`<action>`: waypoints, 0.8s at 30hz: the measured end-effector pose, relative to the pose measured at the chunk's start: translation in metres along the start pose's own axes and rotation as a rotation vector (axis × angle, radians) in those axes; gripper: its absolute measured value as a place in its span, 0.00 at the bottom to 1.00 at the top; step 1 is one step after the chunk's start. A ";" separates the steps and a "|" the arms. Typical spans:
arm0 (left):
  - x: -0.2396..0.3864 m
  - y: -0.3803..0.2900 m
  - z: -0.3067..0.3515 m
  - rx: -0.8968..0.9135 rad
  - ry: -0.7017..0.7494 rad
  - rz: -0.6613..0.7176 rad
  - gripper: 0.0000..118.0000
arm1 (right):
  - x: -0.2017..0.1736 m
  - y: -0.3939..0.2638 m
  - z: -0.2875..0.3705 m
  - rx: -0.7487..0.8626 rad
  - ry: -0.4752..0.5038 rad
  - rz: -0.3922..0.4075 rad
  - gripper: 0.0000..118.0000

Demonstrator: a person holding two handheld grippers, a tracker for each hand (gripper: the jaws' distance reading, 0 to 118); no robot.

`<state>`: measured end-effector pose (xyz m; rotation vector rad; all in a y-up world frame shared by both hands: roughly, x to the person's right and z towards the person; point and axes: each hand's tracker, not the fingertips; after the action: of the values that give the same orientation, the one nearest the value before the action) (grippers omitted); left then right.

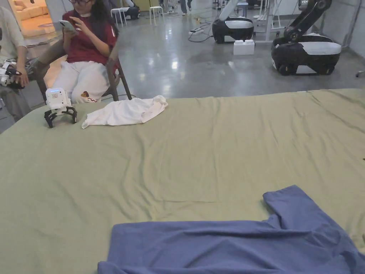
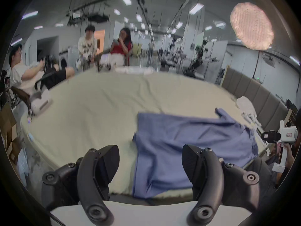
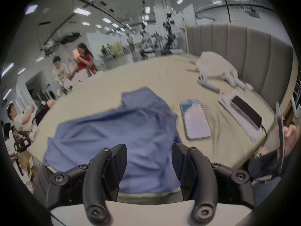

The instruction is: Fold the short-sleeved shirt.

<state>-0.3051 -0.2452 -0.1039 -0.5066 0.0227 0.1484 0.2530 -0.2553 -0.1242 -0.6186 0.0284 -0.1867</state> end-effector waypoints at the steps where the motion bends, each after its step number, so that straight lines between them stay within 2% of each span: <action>1: 0.009 0.007 0.005 0.044 0.000 -0.014 0.69 | -0.006 0.005 0.005 0.036 0.023 0.012 0.50; 2: 0.017 0.014 0.011 0.085 -0.007 -0.035 0.66 | -0.014 0.011 0.010 0.074 0.043 0.029 0.48; 3: 0.025 0.021 0.017 0.120 -0.023 -0.061 0.58 | -0.019 0.016 0.014 0.110 0.061 0.050 0.42; 4: 0.032 0.025 0.021 0.152 -0.031 -0.080 0.43 | -0.025 0.019 0.017 0.136 0.078 0.072 0.31; 6: 0.047 0.034 0.026 0.197 -0.048 -0.107 0.22 | -0.039 0.025 0.023 0.172 0.090 0.112 0.12; 7: 0.052 0.036 0.028 0.199 -0.054 -0.112 0.12 | -0.043 0.027 0.021 0.175 0.101 0.115 0.05; 9: 0.060 0.039 0.029 0.213 -0.090 -0.117 0.00 | -0.050 0.028 0.022 0.181 0.111 0.124 0.02; 13: 0.066 0.037 0.026 0.201 -0.123 -0.128 0.00 | -0.053 0.025 0.013 0.175 0.112 0.150 0.00; 16: 0.067 0.036 0.018 0.172 -0.114 -0.133 0.00 | -0.050 0.024 0.007 0.163 0.128 0.133 0.00; 22: 0.053 0.046 -0.021 0.108 -0.101 -0.108 0.00 | -0.046 0.025 0.001 0.145 0.121 0.118 0.00; 24: 0.047 0.054 -0.049 0.034 -0.113 -0.092 0.00 | -0.043 0.024 -0.002 0.133 0.118 0.120 0.00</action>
<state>-0.2663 -0.2153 -0.1753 -0.4635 -0.1081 0.0857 0.2145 -0.2298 -0.1409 -0.4707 0.1656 -0.1080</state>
